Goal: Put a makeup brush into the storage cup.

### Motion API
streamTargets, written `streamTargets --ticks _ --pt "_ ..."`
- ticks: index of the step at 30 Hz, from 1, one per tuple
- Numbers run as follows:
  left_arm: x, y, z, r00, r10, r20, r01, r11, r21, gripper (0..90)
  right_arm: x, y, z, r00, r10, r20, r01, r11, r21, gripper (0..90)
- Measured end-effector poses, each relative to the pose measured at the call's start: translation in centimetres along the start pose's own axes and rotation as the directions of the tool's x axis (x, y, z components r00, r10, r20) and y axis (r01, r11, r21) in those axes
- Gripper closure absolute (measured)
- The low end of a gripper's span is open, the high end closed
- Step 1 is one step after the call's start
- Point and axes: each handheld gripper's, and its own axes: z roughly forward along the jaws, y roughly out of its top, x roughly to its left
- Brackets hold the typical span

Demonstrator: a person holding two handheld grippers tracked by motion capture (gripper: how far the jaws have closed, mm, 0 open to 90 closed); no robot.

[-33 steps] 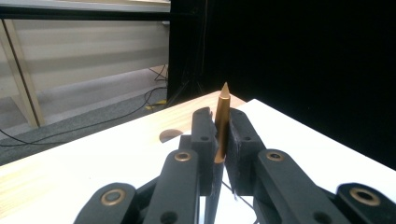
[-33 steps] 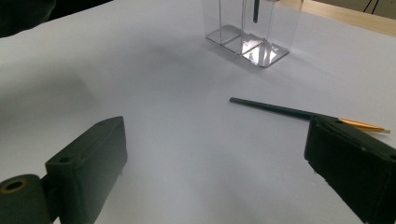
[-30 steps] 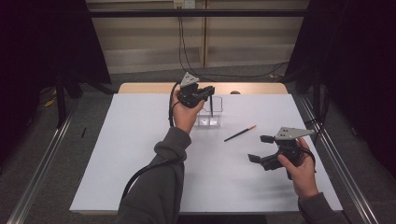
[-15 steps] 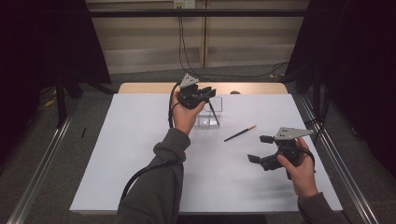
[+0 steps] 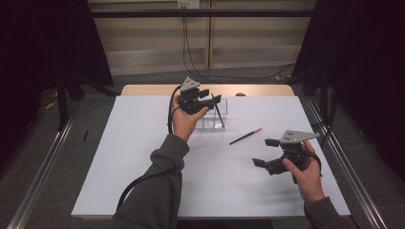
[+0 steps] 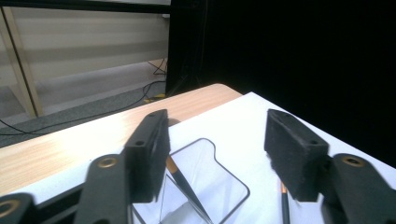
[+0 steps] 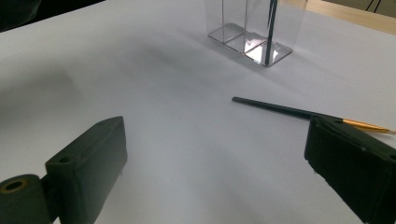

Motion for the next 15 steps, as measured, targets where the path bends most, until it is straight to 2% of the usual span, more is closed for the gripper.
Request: streamTargets --ticks 1,2,3,4,5,6,9,10,11,15 --pt "0.0 -0.1 -0.1 0.9999 0.002 0.015 -0.002 1.0 -0.004 37.2 0.0 0.0 0.0 1.0 0.0 -0.001 0.0 1.0 0.0 5.3" --pt "0.0 -0.1 -0.2 1.0 0.003 0.007 -0.003 1.0 -0.008 36.3 0.0 0.0 0.0 1.0 0.001 -0.002 -0.001 1.0 0.0 5.3" --pt "0.1 -0.2 -0.4 0.9994 0.014 0.033 -0.014 0.9999 -0.005 35.1 0.0 0.0 0.0 1.0 0.0 0.001 0.0 1.0 0.001 5.3" --pt "0.0 -0.2 -0.5 0.9998 0.012 0.014 -0.012 0.9999 -0.002 33.8 0.0 0.0 0.1 1.0 0.0 -0.002 0.0 1.0 0.0 5.3" --pt "0.1 -0.2 -0.7 0.9993 0.015 0.035 -0.015 0.9998 -0.012 32.5 0.0 0.0 0.1 1.0 -0.001 0.002 0.001 1.0 0.0 5.3" --pt "0.0 -0.2 -0.9 0.9998 0.011 0.019 -0.011 0.9999 -0.007 31.0 0.0 0.0 0.0 1.0 0.0 0.002 0.0 1.0 0.0 5.3" --pt "0.1 -0.4 -1.3 0.9989 0.003 0.046 -0.002 0.9998 -0.017 27.4 0.1 0.0 0.0 1.0 -0.001 0.002 0.001 1.0 -0.002 5.3" --pt "0.1 -0.5 -1.5 0.9995 0.011 0.031 -0.011 0.9999 -0.009 26.5 0.1 0.0 0.0 1.0 -0.001 0.002 0.001 1.0 -0.002 5.3" --pt "0.2 -0.5 -1.6 0.9992 0.019 0.034 -0.019 0.9998 0.001 25.0 0.1 0.0 0.1 1.0 -0.001 0.003 0.001 1.0 -0.001 5.3" --pt "0.4 -0.9 -2.1 0.9994 -0.003 0.035 0.004 0.9999 -0.01 20.1 0.1 0.0 0.1 1.0 -0.004 0.002 0.004 1.0 0.002 5.4"
